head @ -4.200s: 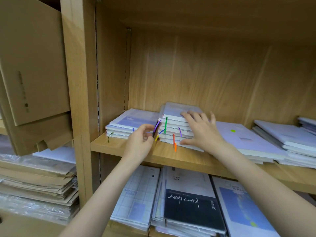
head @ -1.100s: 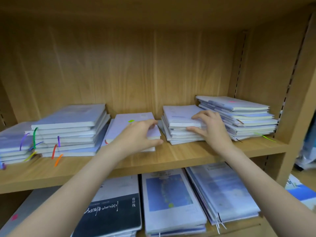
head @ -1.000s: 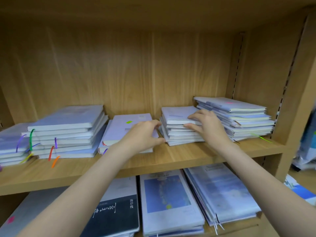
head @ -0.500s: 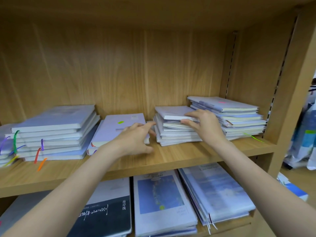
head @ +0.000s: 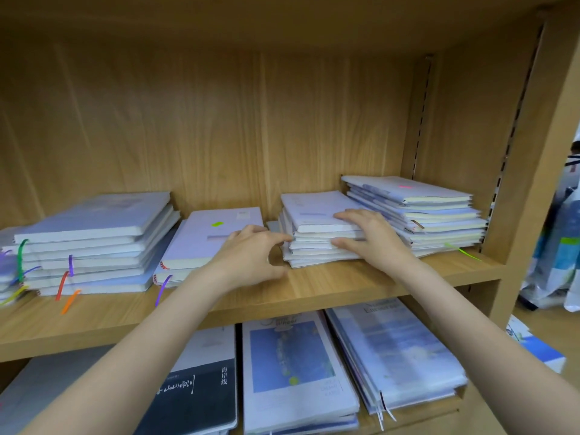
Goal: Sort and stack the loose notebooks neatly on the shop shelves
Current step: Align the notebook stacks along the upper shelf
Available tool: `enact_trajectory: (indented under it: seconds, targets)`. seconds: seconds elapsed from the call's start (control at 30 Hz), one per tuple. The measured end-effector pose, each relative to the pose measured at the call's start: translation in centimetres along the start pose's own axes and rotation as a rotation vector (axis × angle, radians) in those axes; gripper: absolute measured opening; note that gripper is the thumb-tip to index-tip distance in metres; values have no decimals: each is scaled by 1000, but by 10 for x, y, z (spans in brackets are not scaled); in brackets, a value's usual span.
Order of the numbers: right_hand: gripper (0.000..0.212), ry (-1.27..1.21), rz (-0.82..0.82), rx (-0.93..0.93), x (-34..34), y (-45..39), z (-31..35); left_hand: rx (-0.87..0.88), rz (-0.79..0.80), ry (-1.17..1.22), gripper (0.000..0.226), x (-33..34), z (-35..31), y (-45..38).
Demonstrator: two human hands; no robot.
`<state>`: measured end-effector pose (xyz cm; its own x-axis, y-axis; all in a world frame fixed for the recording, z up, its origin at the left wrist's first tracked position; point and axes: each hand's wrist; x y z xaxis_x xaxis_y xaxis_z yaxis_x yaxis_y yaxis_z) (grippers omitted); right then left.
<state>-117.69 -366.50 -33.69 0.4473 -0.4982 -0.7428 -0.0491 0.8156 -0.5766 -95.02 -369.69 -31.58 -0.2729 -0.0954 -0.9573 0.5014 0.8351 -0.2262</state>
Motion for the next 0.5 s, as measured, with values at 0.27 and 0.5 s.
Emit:
enact_trajectory:
  seconds: [0.27, 0.5]
  targets:
    - [42, 200, -159, -5, 7, 1, 6, 39, -338, -259, 56, 27, 1, 5]
    - [42, 302, -133, -75, -5, 1, 14, 70, -378, -197, 50, 30, -2, 14]
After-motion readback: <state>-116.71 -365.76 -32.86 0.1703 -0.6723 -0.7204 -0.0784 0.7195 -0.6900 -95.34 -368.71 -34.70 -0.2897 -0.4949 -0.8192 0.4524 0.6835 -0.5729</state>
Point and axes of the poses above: each hand's wrist, its own y-axis away from the middle knuckle, its own x-axis out of the palm, z = x × y, and after that the axes turned 9 degrees about -x, right-handed
